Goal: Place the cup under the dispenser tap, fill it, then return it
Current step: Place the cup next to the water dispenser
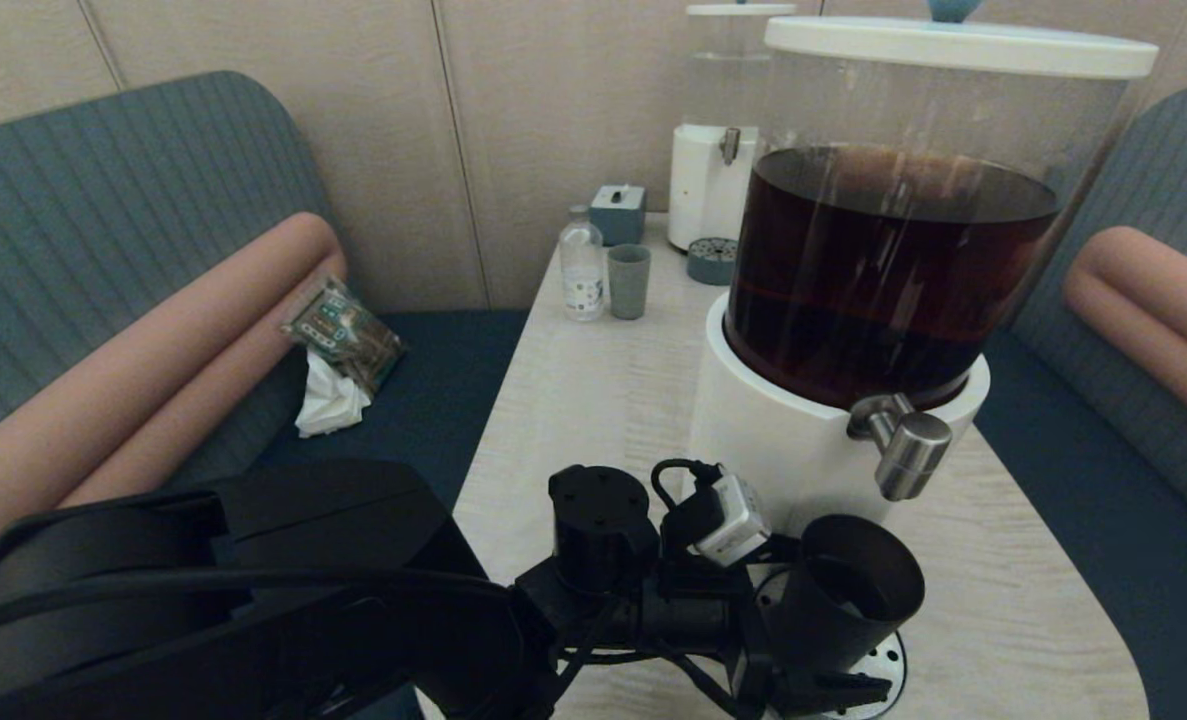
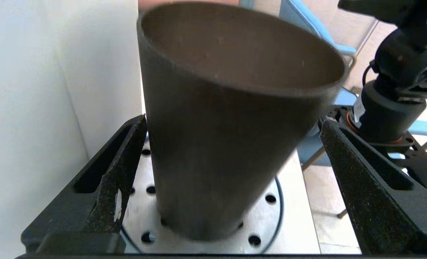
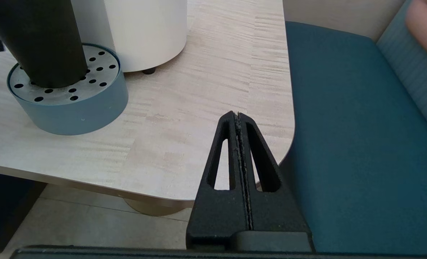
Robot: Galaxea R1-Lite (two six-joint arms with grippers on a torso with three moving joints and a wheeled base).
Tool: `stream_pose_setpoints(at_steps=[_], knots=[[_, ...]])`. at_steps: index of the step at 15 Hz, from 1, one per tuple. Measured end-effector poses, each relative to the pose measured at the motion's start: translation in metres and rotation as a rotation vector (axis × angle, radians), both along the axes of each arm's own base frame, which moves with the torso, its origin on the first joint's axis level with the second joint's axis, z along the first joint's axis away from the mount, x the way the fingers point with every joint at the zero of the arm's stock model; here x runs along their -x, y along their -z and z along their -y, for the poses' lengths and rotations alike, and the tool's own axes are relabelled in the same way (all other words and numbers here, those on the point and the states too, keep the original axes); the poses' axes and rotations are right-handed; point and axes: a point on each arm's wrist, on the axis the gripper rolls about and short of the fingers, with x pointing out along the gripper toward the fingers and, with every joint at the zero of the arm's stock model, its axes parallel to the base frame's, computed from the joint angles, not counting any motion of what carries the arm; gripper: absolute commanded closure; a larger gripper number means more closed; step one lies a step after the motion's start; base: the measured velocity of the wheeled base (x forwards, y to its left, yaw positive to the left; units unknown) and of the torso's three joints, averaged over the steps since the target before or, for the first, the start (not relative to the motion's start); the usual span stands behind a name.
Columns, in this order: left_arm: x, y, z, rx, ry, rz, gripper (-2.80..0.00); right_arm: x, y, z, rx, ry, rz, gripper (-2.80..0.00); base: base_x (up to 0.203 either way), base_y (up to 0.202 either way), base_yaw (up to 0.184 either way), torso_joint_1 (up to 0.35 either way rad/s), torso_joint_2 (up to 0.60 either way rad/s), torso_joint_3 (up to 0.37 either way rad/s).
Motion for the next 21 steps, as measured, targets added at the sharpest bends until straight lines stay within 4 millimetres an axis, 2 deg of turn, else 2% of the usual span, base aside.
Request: stream_pose_setpoints(at_steps=[11,21], knots=[[-0.008,-0.004,0.02,0.037,0.011,0.035,-2.8,0.0,0.0,0.0,0.0,0.0,0.0,0.0,0.0,0.0,0.0,0.0,0.0,0.0],[-0.006,-0.003,0.023,0.037,0.008,0.036,-2.8,0.0,0.0,0.0,0.0,0.0,0.0,0.0,0.0,0.0,0.0,0.0,0.0,0.0]])
